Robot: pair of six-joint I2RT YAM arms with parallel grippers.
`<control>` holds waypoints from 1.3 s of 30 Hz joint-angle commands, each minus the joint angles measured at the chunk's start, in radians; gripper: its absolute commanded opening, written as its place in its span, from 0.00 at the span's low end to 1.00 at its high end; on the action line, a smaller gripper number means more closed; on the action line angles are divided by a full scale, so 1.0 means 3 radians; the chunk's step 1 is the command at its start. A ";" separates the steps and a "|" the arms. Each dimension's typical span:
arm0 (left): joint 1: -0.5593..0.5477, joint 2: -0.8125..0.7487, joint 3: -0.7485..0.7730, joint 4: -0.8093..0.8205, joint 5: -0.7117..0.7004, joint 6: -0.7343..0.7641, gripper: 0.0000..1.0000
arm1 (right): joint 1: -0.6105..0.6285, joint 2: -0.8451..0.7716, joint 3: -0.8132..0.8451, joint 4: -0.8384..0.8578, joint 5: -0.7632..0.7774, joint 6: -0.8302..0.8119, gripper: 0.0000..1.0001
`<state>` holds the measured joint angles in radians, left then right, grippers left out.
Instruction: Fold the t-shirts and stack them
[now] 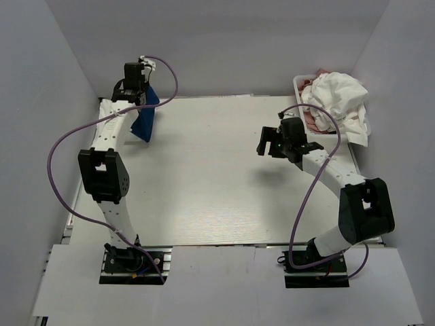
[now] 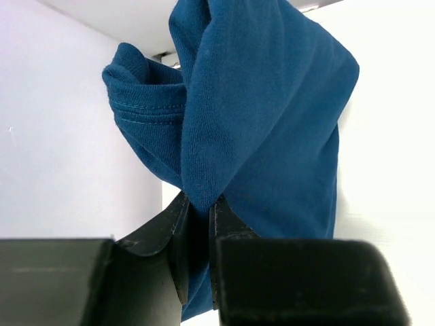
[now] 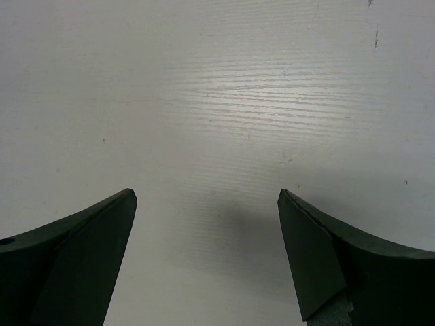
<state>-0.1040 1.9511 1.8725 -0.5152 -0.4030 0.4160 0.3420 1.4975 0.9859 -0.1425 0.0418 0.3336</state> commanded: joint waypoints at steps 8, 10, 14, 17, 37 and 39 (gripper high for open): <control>0.0366 0.0225 0.0318 0.0229 0.0070 0.0019 0.00 | -0.0010 0.0346 0.0446 -0.0225 0.0014 -0.0002 0.90; 0.0418 0.0368 0.0380 0.0352 0.0014 0.0055 0.00 | -0.0010 0.0372 0.0513 -0.0266 0.0034 -0.0013 0.90; 0.0520 0.0583 0.0549 0.0494 0.0126 0.0167 0.00 | -0.0010 0.0428 0.0564 -0.0292 0.0132 -0.0023 0.90; 0.0597 0.0741 0.0661 0.0531 0.0223 0.0250 0.00 | -0.0010 0.0449 0.0605 -0.0312 0.0117 -0.0033 0.90; 0.0648 0.0508 0.1220 -0.0511 0.0733 -0.1334 1.00 | -0.0010 -0.0282 0.0058 -0.0093 0.0172 0.0386 0.90; 0.0618 0.0131 0.0747 -0.0548 0.1163 -0.1871 1.00 | -0.0010 -0.0379 -0.0065 -0.0113 0.0173 0.0457 0.90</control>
<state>0.0914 2.1971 2.1902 -0.5617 -0.2665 0.1051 0.3416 1.4261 1.0008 -0.2058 0.0780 0.4137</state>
